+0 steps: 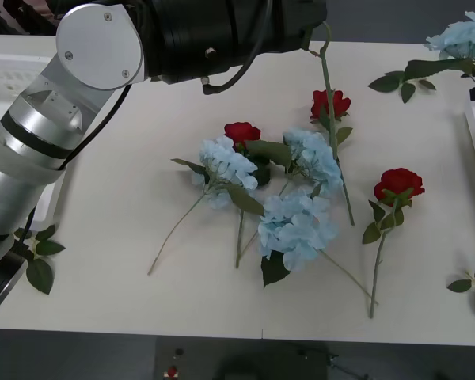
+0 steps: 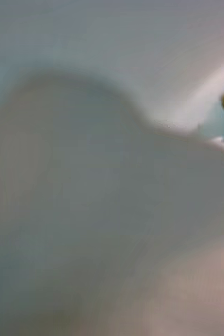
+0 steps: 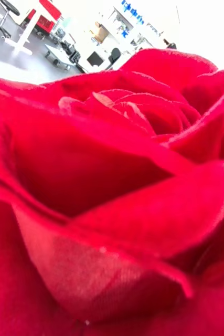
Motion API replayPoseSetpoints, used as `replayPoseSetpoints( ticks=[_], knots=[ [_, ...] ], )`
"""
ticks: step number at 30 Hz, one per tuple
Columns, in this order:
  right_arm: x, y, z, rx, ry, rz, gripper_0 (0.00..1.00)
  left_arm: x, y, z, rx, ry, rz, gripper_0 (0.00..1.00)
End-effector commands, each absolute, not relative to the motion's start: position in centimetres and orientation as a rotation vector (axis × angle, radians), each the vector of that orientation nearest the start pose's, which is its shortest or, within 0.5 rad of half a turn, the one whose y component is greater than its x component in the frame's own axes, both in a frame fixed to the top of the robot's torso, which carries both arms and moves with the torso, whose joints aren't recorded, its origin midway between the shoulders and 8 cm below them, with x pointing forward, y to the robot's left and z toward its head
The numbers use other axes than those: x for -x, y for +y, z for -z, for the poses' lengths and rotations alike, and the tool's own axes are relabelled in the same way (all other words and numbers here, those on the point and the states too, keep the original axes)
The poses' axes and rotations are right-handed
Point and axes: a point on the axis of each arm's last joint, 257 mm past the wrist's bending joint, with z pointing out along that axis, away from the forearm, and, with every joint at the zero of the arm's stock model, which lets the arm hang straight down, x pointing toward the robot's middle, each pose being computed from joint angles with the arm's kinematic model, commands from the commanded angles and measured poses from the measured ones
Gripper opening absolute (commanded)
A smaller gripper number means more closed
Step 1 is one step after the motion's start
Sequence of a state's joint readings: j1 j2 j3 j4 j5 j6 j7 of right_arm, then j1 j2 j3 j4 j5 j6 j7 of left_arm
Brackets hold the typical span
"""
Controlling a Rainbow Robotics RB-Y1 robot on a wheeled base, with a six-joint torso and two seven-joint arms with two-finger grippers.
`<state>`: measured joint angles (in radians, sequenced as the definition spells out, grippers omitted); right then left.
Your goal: Put the red flowers into the right box and the blue flowers into the left box
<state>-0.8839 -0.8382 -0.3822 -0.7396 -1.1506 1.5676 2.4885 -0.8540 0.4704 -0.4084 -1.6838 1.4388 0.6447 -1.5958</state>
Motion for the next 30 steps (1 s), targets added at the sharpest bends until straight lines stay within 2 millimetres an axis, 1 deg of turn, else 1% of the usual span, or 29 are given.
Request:
replayPoseSetpoints(
  ticks=[1,5,12,13,14,15,16,18,21,23,27,30],
  knots=[
    [-56.4,-41.8,8.0,0.484,2.210,-0.493,0.00,-49.8,-8.6,-8.3,-0.614,1.553,1.200,0.00],
    [-56.9,-42.2,9.5,0.445,2.251,-0.456,0.00,-49.6,-8.9,-8.3,-0.614,1.551,1.210,0.00],
    [-58.0,-43.1,11.4,0.435,2.291,-0.350,0.01,-49.5,-9.1,-8.2,-0.609,1.554,1.223,0.00],
    [-58.1,-43.2,11.5,0.435,2.291,-0.341,0.06,-49.5,-9.1,-8.2,-0.609,1.554,1.223,0.00],
    [-58.2,-43.3,11.6,0.438,2.294,-0.327,0.18,-49.5,-9.1,-8.2,-0.609,1.554,1.223,0.00],
    [-58.4,-43.2,11.8,0.441,2.296,-0.317,0.33,-49.5,-9.1,-8.2,-0.609,1.554,1.223,0.00],
    [-58.5,-43.2,12.0,0.443,2.300,-0.306,0.46,-49.5,-9.1,-8.2,-0.609,1.554,1.223,0.00],
    [-58.7,-43.2,12.4,0.450,2.304,-0.290,0.60,-49.5,-9.1,-8.2,-0.606,1.552,1.223,0.00],
    [-58.9,-43.1,12.9,0.461,2.311,-0.274,0.70,-49.5,-9.1,-8.3,-0.606,1.552,1.226,0.00],
    [-58.8,-43.1,13.2,0.470,2.318,-0.263,0.74,-49.5,-9.1,-8.3,-0.602,1.550,1.230,0.00],
    [-58.8,-43.0,13.2,0.484,2.316,-0.258,0.78,-49.7,-9.0,-8.4,-0.595,1.547,1.229,0.00],
    [-58.3,-42.2,13.3,0.511,2.317,-0.300,0.81,-49.7,-9.0,-8.5,-0.592,1.544,1.230,0.00]
  ],
)
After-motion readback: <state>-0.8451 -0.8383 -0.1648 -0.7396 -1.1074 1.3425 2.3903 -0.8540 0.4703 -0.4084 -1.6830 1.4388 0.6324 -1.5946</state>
